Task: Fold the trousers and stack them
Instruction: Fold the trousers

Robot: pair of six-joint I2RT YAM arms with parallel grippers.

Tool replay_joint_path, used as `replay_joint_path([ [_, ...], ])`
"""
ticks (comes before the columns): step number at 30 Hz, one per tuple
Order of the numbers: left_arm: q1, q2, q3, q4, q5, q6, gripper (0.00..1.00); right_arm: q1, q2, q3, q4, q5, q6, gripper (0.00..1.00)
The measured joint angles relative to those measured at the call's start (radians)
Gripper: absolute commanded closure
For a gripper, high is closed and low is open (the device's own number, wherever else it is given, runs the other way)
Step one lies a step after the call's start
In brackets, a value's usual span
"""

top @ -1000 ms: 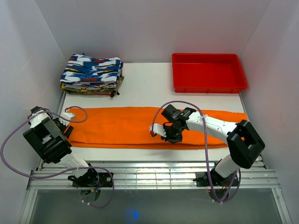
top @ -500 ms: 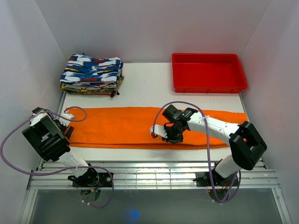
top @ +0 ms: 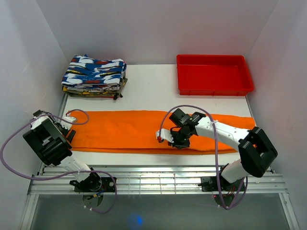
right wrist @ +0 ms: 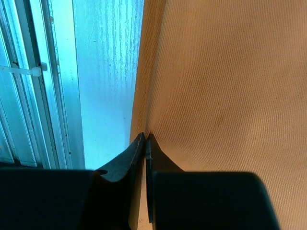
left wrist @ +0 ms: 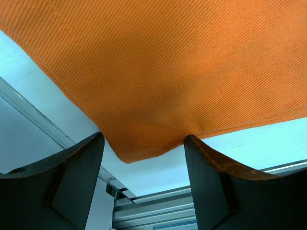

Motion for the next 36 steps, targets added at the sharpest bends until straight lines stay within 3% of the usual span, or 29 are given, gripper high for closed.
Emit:
replay_joint_path([
  [28,0.0,0.003,0.0,-0.013,-0.005,0.0,0.21,-0.045,0.002,-0.09,0.061,-0.035,0.0,0.92],
  [36,0.001,0.024,0.058,-0.092,0.037,-0.004,0.25,-0.046,0.066,-0.092,0.079,-0.035,0.019,0.92],
])
